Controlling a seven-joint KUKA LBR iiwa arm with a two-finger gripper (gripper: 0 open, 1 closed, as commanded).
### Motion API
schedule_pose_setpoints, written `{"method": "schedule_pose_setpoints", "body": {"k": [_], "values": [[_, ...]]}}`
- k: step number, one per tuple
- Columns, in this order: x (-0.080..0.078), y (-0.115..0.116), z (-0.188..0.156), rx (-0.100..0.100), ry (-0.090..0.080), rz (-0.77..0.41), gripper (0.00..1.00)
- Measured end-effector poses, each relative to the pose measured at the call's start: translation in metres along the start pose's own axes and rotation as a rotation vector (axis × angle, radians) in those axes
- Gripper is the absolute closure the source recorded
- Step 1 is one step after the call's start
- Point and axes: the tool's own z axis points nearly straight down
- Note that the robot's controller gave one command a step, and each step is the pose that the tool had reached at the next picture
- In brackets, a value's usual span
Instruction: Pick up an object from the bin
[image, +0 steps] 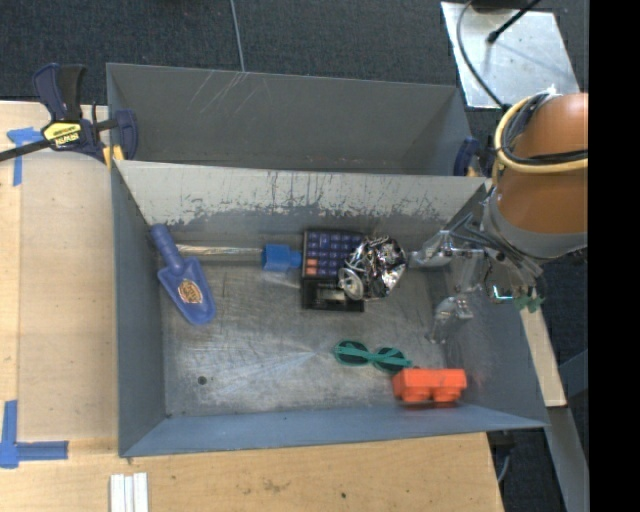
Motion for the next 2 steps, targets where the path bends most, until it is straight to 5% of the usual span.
{"method": "schedule_pose_setpoints", "body": {"k": [1, 2], "values": [[-0.002, 0.000, -0.004, 0.001, -0.008, -0.003, 0.00], [-0.001, 0.015, 0.066, 0.002, -0.012, -0.021, 0.00]]}}
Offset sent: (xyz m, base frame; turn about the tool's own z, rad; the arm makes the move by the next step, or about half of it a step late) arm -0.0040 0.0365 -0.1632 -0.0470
